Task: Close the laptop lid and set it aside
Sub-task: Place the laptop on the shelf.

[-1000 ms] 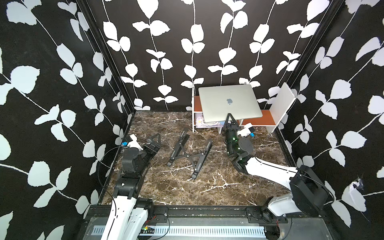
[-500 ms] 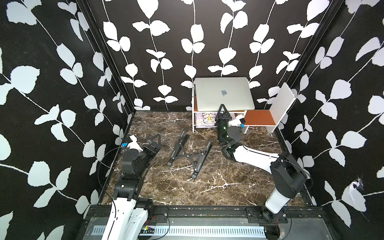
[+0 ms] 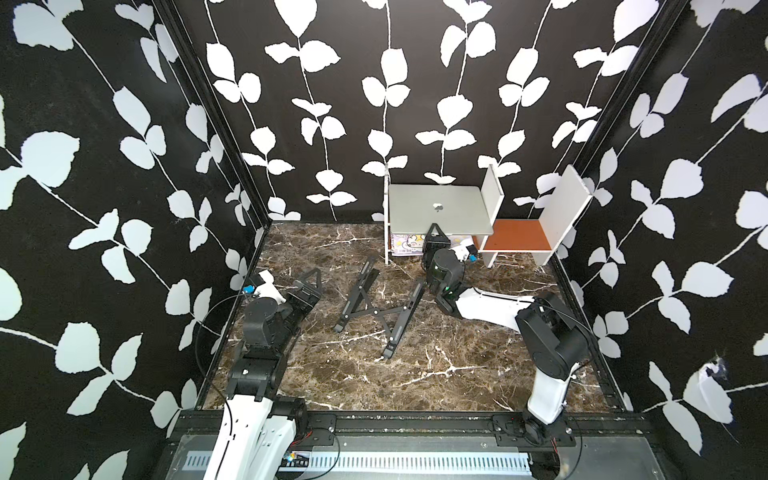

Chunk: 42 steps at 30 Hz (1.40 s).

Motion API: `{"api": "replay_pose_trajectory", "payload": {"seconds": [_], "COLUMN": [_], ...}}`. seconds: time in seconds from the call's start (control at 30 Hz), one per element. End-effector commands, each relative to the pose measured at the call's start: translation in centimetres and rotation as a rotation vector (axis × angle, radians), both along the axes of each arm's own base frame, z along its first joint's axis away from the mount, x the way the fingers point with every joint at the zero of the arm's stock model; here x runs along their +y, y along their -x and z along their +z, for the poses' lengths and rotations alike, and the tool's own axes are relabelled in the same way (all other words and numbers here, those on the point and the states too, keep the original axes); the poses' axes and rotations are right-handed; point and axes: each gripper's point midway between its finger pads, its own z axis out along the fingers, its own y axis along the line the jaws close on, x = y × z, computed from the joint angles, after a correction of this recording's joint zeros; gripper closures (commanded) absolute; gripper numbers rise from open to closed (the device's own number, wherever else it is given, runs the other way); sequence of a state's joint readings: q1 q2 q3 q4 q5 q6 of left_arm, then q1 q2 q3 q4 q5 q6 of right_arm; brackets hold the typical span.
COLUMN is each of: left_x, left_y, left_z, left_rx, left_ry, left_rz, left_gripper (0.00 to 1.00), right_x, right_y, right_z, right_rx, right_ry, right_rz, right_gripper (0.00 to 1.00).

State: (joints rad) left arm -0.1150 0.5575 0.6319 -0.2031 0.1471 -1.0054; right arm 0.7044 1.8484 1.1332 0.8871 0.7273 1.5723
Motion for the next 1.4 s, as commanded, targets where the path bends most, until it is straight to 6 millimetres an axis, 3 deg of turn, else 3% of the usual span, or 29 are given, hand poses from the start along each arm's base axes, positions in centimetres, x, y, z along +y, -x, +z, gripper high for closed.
{"api": "replay_pose_trajectory", "payload": {"seconds": [0.0,0.33,0.93,1.37], "left_x": [-0.2,-0.2,0.1,0.2], "left_y": [-0.3,-0.5,-0.4,-0.1], "left_z": [0.3,0.5,0.4,0.5], "left_rx": [-0.015,-0.019,-0.017,-0.017], "left_ry": [0.001,0.001,0.009,0.008], "left_rz": [-0.013,-0.014,-0.003,0.003], "left_gripper": [0.13,0.13,0.13,0.13], "right_x": [-1.2,-0.5,0.6,0.5], "right_y": [0.7,-1.1,-0.9,0.8], "right_z": [7.4,5.0,1.6,1.7], "right_rx": [-0.210,-0.164,-0.089,-0.089], "right_ry": [-0.164,-0.139,-0.147,-0.095], "right_rz": [0.001,0.003,0.136,0.198], "right_gripper": [1.00,1.00,0.37,0.27]}}
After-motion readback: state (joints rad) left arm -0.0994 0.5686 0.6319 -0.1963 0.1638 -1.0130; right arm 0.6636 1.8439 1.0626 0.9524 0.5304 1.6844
